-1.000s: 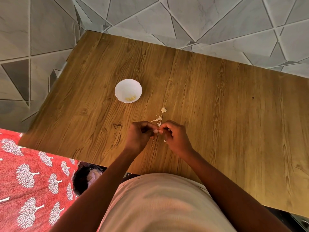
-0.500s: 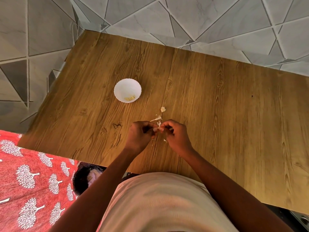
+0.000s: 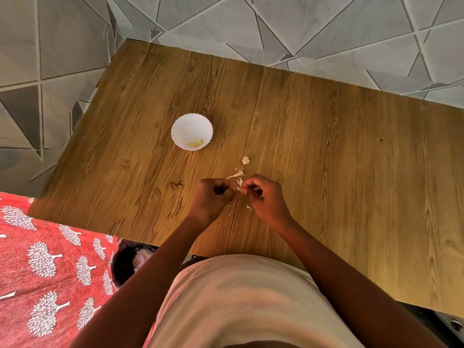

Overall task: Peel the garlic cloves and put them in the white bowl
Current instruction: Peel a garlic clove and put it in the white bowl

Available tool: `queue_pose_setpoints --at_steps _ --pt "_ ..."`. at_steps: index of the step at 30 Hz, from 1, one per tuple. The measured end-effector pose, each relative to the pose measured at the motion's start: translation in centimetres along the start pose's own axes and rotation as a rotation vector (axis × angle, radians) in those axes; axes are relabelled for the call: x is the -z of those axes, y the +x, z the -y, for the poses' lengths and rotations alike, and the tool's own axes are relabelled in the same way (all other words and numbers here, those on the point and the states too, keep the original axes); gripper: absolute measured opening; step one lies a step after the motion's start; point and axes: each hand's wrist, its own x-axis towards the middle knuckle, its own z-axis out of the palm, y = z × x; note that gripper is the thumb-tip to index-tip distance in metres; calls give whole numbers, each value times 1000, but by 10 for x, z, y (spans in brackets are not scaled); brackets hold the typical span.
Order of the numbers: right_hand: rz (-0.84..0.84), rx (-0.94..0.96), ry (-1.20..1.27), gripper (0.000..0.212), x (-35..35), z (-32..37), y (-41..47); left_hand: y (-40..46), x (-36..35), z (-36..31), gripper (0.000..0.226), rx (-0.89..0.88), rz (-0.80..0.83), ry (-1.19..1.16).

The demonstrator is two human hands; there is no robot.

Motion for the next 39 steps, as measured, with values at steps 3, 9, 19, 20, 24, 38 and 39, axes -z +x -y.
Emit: queue_pose_setpoints --at_steps 3,9,19,20,24,38,39 --pt "2 18 -1 10 0 0 1 0 1 -2 8 166 -21 -252" --pt "11 17 -17 6 -1 -3 1 -1 3 10 13 38 -108 137" --pt "29 3 -51 8 -3 -9 -1 -4 0 23 23 -97 -63 378" --pt "30 4 -54 9 -3 -9 -1 -5 -1 24 25 -121 -78 381" --pt "50 14 -82 12 -5 -9 1 -8 -5 26 19 -86 -191 329" --pt "407 268 -400 10 -94 31 84 -55 36 92 33 -140 -493 468" --pt "432 261 -404 11 -98 32 86 -59 38 97 35 -162 -475 476"
